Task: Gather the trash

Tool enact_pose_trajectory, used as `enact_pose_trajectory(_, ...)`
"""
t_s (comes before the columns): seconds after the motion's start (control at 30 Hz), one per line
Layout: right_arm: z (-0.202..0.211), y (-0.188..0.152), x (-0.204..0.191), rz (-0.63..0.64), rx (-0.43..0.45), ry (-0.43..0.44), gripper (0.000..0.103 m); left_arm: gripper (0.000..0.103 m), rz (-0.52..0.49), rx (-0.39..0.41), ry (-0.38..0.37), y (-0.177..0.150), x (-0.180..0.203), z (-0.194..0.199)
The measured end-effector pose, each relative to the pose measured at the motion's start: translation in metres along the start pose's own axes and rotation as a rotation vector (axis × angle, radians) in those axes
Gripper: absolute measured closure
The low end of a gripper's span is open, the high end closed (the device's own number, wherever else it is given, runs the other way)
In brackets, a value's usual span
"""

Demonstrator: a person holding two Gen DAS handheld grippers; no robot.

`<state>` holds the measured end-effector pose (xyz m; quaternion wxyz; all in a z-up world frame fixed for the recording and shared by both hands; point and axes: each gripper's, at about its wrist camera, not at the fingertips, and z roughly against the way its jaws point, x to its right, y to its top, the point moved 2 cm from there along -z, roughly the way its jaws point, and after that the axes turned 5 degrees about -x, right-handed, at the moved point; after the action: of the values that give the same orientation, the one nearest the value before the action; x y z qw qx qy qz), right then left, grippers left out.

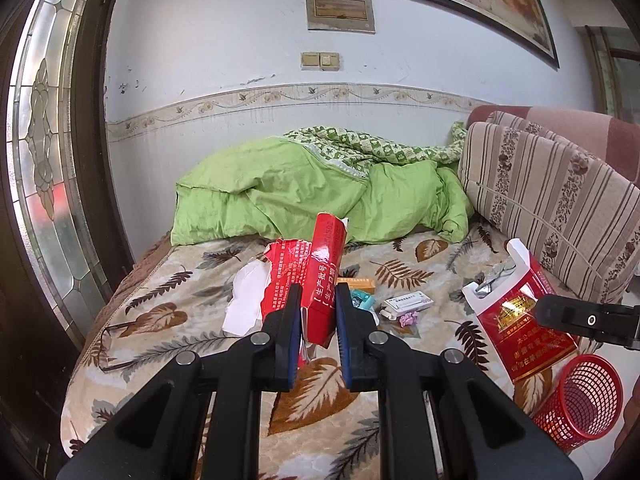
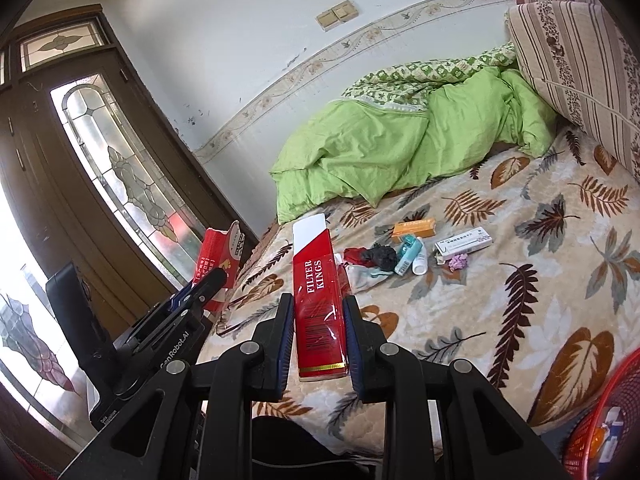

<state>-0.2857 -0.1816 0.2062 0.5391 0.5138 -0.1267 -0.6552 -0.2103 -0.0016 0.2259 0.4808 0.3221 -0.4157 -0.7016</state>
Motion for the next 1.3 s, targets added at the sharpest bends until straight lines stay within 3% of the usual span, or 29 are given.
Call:
enact_pose_trajectory(0.53,-0.005,-0.001,-0.015,0.032,-0.009,0.008,0.078,0.088,0.023,0.015,0.01,0.001,-0.011,0.008)
enact_pose_trajectory(1.3,-0.007,-0.004,-0.008,-0.003,-0.023,0.015,0.078,0.088,0.005,-0.048,-0.007,-0.006,-0.001,-0.012)
